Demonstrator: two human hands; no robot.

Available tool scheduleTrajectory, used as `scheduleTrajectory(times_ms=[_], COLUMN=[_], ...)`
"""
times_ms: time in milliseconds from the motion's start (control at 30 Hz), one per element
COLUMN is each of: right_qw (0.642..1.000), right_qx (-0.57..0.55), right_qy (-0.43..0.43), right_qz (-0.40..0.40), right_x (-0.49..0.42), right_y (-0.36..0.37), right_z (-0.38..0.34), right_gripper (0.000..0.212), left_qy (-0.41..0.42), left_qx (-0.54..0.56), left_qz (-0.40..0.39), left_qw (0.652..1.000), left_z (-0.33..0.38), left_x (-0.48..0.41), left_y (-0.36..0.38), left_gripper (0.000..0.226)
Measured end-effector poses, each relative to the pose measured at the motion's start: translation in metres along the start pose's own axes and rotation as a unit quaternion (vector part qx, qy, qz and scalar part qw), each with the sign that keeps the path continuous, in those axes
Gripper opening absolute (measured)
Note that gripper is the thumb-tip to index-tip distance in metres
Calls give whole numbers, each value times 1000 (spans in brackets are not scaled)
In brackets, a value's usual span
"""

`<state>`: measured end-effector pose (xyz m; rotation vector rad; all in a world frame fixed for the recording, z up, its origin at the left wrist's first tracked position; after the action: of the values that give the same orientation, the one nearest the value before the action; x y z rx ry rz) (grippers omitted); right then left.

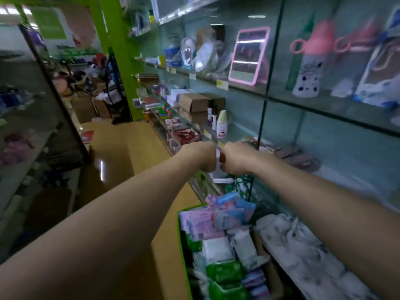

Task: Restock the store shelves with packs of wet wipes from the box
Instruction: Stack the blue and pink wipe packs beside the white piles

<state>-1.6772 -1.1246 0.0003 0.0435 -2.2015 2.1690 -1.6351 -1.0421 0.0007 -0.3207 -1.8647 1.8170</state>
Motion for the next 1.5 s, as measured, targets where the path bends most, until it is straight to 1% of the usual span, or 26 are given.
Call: scheduleTrajectory(times_ms=[33,100,133,233,333,367,433,500,633,767,900,1033,1100,1167,1300,1367,1500], right_qw=[1000,999,998,995,990,988,984,981,972,961,957,958,957,956,956,957,955], right_qx=[-9,-27,-34,-53,-88,-102,-118,-120,-130,-140,-148,-168,-176,-173,-150,-140,-156], right_qy=[4,22,31,46,52,56,62,71,104,132,161,177,176,179,200,210,216], right_qz=[-5,-28,-40,-76,-99,-103,-118,-133,-167,-197,-189,-149,-147,-156,-155,-143,-133], right_x=[-1,-5,-8,-16,-27,-30,-37,-45,-61,-76,-89,-107,-115,-119,-122,-121,-115], right_y=[9,30,41,76,110,120,140,161,204,247,276,293,300,308,314,314,324], right_z=[11,30,38,57,69,71,76,81,95,103,107,105,102,99,96,96,95], right_gripper=[4,17,20,17,23,26,28,27,30,32,37,46,48,48,44,40,37], left_qy=[15,49,58,35,19,21,15,0,-8,-14,-27,-39,-27,0,57,67,84], left_qx=[-1,-4,-7,14,42,47,64,79,97,120,147,196,229,254,260,237,201], left_qz=[-6,-30,-41,-79,-96,-101,-106,-120,-164,-176,-165,-106,-69,-55,-74,-94,-121], left_qw=[1000,998,997,996,994,994,992,990,982,977,975,974,971,966,961,965,969], left_z=[11,29,35,37,30,27,20,10,-8,-21,-26,-24,-21,-15,-3,-1,-2], left_x=[-6,-16,-22,-46,-66,-71,-85,-100,-129,-154,-174,-190,-197,-203,-214,-218,-224], left_y=[7,23,33,64,96,106,131,156,206,246,273,289,291,294,300,303,309], left_gripper=[24,34,34,25,6,5,29,39,44,43,42,43,40,38,35,38,31])
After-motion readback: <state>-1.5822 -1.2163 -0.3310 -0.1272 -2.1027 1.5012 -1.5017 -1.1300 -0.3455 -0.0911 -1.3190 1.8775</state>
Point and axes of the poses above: each hand's wrist, its own x-axis away from the middle knuckle, its own y-axis out of the palm, z = x × y, the point moved 3 cm from there along -x, towards the middle knuckle, and after that the axes turned 5 degrees about x, right-handed, at the moved point
